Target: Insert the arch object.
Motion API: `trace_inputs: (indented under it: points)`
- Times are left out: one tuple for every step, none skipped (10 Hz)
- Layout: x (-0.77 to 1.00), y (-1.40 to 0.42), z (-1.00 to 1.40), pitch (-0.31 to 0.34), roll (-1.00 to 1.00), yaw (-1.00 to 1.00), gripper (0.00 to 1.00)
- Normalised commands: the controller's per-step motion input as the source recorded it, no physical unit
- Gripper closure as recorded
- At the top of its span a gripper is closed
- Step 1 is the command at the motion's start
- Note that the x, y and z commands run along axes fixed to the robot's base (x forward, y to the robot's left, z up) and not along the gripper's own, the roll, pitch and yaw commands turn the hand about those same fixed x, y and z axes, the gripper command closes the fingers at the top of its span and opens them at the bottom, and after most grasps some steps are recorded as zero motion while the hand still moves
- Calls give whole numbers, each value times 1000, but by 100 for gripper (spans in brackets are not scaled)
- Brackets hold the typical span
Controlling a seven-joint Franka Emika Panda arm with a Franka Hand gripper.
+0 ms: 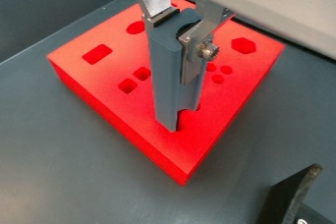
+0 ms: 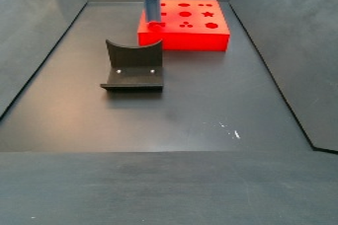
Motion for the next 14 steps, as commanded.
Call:
trace_inputs:
  points:
    - [-111,54,-151,-149,-17,9,100]
    - [-169,11,-106,-134,0,3,100]
    - [-243,0,-23,-131,-13,0,100]
    - [-66,0,-37,-143,-7,26,100]
    - [-46,0,-109,-134,-7,17,100]
    - [0,0,-169,-147,0,60,100]
    - [111,0,-214,-106,0,120,100]
    - [111,0,-171,-73,0,151,100]
    - [0,0,-203,-83,13,154,100]
    - [0,0,-297,-87,46,97,100]
    - [-26,0,-451,-74,146,49,100]
    - [0,-40,-589,-97,240,0,100]
    - [0,-74,-611,-74,289,0,100]
    - [77,-43,-631,-13,287,0,100]
